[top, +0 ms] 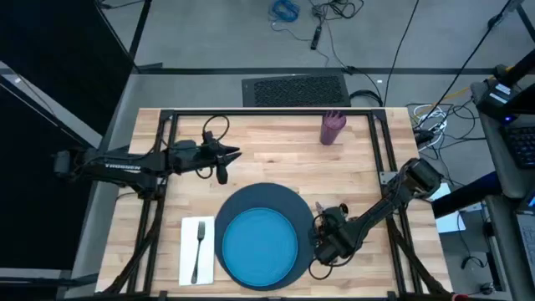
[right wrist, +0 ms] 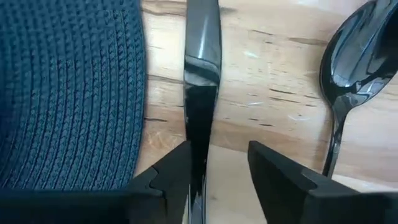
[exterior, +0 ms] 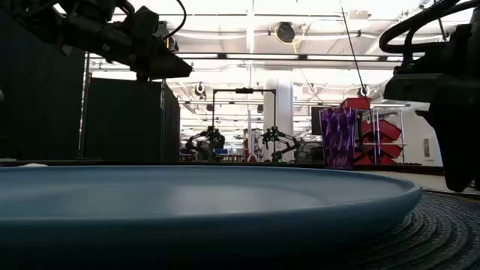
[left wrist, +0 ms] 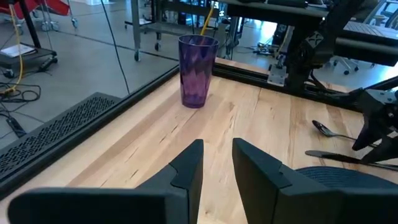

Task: Set table place
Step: Adjust the knife

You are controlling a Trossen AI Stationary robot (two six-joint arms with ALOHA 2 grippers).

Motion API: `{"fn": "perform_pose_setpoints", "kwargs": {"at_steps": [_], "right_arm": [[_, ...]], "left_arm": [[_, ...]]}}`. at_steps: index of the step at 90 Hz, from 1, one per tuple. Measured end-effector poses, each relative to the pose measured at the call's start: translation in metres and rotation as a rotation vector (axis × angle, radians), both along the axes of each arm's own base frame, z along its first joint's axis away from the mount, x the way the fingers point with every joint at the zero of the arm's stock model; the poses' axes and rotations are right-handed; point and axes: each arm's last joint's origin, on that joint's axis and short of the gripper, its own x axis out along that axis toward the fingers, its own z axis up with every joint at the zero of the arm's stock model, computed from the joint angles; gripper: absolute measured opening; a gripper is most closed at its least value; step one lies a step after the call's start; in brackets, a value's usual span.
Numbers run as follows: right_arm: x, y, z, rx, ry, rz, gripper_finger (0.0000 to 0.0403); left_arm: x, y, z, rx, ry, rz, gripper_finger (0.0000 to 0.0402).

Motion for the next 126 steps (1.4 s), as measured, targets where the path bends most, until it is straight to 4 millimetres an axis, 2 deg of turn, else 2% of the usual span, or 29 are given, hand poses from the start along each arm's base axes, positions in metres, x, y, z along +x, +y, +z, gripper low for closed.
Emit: {"fn": "perform_pose_setpoints", "kwargs": {"at_steps": [17,34,74,99,126], "right_arm": [[0.001,-0.002,0.016,0.003,-0.089,0.004,0.0166],[0.009,0.004,0.018,0.063,-0.169,0.038,0.0159],[0.009,0.011,0.005,0.060,-0.150,0.060,0.0128],[0.003,0.009,0.004,0.039,-0.083,0.055,0.0125],[-0.003,0.017,0.004,0.047,-0.094,0.039,0.0125]], "left_arm": [[0.000,0.000,0.000,0.000,0.000,0.000,0.0072],[0.000,0.000,0.000,0.000,0.000,0.000,0.0072],[0.000,0.000,0.000,0.000,0.002,0.000,0.0072],[0.000,0.000,0.000,0.000,0.002,0.000,0.0072],[0.000,0.000,0.000,0.000,0.002,0.000,0.0072]]}}
